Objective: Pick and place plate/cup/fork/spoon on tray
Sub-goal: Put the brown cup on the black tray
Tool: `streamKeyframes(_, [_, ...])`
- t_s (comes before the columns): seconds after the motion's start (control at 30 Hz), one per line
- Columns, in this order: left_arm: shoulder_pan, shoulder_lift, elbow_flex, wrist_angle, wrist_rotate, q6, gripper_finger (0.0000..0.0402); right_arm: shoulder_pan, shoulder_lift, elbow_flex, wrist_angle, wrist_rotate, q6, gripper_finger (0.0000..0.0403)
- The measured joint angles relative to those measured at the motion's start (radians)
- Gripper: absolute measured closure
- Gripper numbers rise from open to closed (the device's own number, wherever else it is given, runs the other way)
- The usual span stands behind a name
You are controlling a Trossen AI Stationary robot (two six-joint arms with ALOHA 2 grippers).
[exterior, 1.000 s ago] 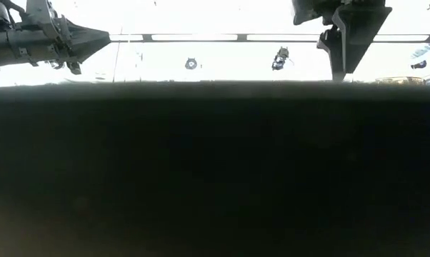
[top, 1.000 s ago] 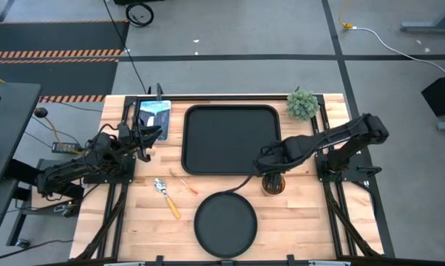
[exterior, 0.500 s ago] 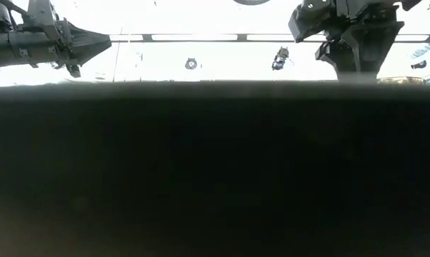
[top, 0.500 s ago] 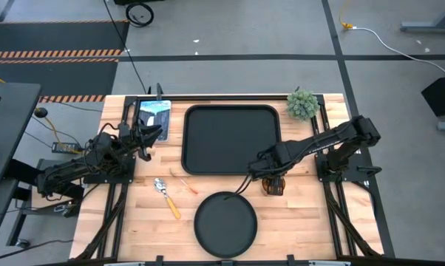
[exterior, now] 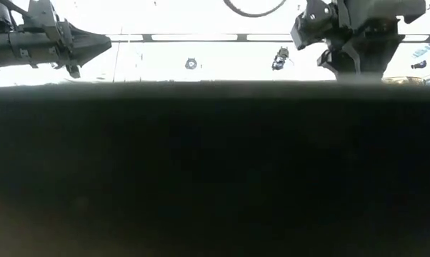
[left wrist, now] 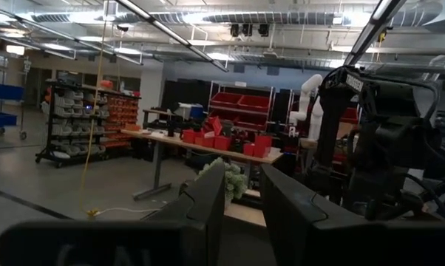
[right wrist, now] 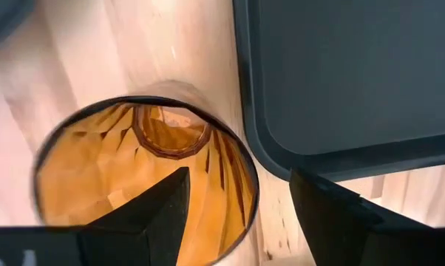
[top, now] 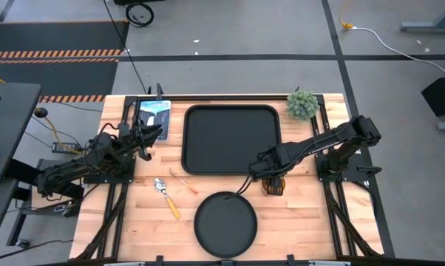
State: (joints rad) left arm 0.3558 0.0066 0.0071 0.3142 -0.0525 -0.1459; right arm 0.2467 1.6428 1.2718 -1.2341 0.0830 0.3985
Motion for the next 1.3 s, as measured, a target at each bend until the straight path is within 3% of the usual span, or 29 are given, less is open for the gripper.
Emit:
streamKeyframes(0.4, [0.000, 0.000, 0.000, -0.016, 0.000, 0.000, 0.0308, -0.039, 0.000, -0.090, 0.097, -0.026, -0.024, 0.0184])
streamKeyframes(1.3, [0.000, 0.000, 0.000, -0.021, 0.000, -0.001, 0.0308, -0.055, 0.000, -0.095, 0.103, -0.091, -0.042, 0.0348])
